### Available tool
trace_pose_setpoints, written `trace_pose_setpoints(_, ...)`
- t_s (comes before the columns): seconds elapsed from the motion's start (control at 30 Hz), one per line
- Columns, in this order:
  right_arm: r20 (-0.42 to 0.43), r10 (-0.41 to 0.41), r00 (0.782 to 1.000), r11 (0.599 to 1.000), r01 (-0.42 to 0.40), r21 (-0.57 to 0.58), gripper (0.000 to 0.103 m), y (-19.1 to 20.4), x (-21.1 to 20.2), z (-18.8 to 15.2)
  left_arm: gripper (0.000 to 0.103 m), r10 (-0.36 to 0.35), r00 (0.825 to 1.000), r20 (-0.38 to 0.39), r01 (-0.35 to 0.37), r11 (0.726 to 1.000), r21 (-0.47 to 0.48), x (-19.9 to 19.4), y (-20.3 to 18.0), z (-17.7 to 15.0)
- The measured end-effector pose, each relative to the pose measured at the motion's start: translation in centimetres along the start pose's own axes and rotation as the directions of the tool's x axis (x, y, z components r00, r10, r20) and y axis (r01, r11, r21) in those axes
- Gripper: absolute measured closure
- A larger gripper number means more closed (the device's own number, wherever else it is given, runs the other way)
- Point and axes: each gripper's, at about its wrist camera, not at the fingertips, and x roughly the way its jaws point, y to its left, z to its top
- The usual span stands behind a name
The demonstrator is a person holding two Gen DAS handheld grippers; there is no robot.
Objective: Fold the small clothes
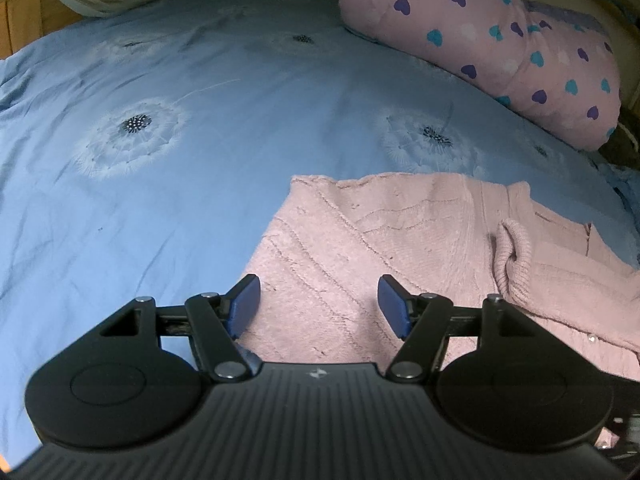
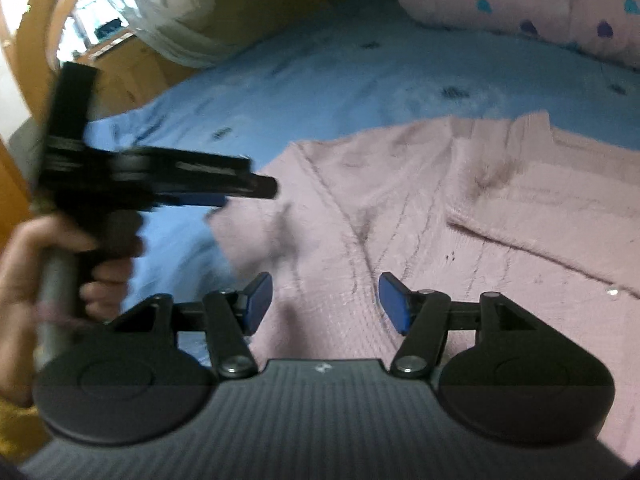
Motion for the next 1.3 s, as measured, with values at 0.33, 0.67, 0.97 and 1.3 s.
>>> trace_pose_setpoints(0.33,-0.045,0.008,0.999,1.0,-0.007,0.003,0.056,0.8,3.0,-1.1,0.032,-0.001,1.0,-0.002,0.001,1.0,-0.004,0.0,0.0,0.1)
trace_pose_setpoints(0.67,0.03,0.078,0.997,0.997,-0.077,-0.018,0.086,1.7,0.6,-0.4,0.032,-0.005,1.0,-0.003,0.005,1.0,-0.005,-0.1,0.1,0.0)
trace_pose_setpoints(0.97,-0.03,0.021,0.999,0.998,-0.023,-0.058,0.062,2.4,1.8,-0.7,0.032,-0.005,1.0,-0.001,0.005,1.0,-0.009,-0.2,0.3,0.1)
trace_pose_setpoints(1.3,-0.009,0.068,0.998,0.998,-0.068,0.013,0.074,1.7,3.3,-0.9,0.032,-0.006,1.0,0.009,0.006,1.0,-0.017,-0.4,0.6,0.2)
